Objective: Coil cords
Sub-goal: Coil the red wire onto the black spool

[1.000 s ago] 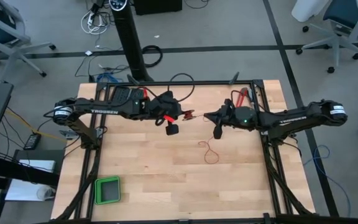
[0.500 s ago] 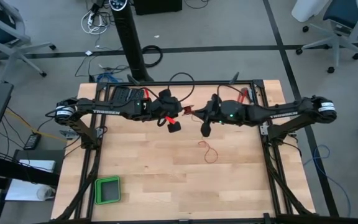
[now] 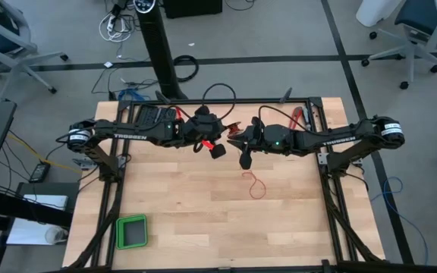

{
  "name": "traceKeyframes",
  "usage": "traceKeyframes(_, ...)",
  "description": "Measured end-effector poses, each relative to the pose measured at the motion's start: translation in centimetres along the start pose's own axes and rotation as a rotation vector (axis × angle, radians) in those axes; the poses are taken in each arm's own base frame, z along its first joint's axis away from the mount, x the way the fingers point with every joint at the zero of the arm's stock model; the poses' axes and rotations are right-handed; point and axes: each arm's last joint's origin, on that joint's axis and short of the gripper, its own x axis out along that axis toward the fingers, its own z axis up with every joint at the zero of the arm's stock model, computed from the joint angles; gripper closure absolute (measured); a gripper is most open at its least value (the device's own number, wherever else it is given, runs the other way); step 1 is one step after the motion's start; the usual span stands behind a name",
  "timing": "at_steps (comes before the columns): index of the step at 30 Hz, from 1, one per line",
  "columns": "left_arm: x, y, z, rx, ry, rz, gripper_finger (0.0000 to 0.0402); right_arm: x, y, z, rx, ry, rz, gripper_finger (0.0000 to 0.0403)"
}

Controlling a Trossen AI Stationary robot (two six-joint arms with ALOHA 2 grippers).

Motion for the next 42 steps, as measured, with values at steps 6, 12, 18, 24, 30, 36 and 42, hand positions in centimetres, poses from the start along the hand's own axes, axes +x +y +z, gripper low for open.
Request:
traceKeyframes(6,0.0,0.0,0.6,-0.034,-0.062,0.001,0.0401,-0.1,0.6,-0.2,-0.014,0.014,-0.006,0.0345)
traceKeyframes(12,-0.1,0.1,1.3,-0.101,-0.13,0.001,0.0401,0.0,1.5,-1.3,-0.065,0.059,-0.147,0.0345)
traceKeyframes(18,0.2,0.0,0.9,-0.224,-0.223,-0.002,0.0401,-0.4,2.7,-2.1,-0.138,0.079,-0.296,0.0345)
traceKeyframes(24,0.5,0.0,-0.4,-0.282,-0.25,0.053,0.0401,-1.7,2.5,-2.5,-0.155,0.159,-0.361,0.0345)
traceKeyframes(30,0.6,-0.1,-1.3,-0.317,-0.288,0.077,0.0401,-2.2,2.5,-3.0,-0.188,0.225,-0.358,0.0345)
traceKeyframes(36,0.7,-0.1,-1.6,-0.31,-0.289,0.078,0.0401,-2.6,3.4,-3.3,-0.295,0.244,-0.31,0.0345)
traceKeyframes(42,0.7,-0.2,-1.6,-0.301,-0.28,0.057,0.0401,-2.7,3.7,-3.4,-0.334,0.253,-0.294,0.0345)
